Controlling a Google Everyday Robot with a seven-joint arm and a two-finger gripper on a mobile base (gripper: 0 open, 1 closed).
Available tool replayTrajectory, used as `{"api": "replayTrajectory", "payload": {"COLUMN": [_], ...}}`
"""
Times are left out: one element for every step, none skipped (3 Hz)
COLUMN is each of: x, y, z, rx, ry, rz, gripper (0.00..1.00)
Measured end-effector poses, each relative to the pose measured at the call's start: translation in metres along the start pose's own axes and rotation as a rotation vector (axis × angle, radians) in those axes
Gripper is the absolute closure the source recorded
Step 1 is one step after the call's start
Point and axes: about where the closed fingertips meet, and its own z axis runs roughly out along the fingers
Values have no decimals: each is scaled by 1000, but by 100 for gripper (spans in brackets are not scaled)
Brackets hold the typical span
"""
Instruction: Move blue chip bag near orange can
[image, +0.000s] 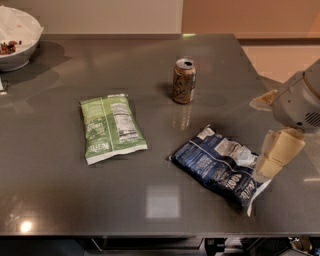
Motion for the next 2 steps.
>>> {"api": "replayTrajectory", "payload": {"x": [4, 5], "y": [6, 14], "z": [20, 34], "rx": [-49, -87], "ry": [-11, -16], "rz": [9, 0], "gripper": [0, 0]}}
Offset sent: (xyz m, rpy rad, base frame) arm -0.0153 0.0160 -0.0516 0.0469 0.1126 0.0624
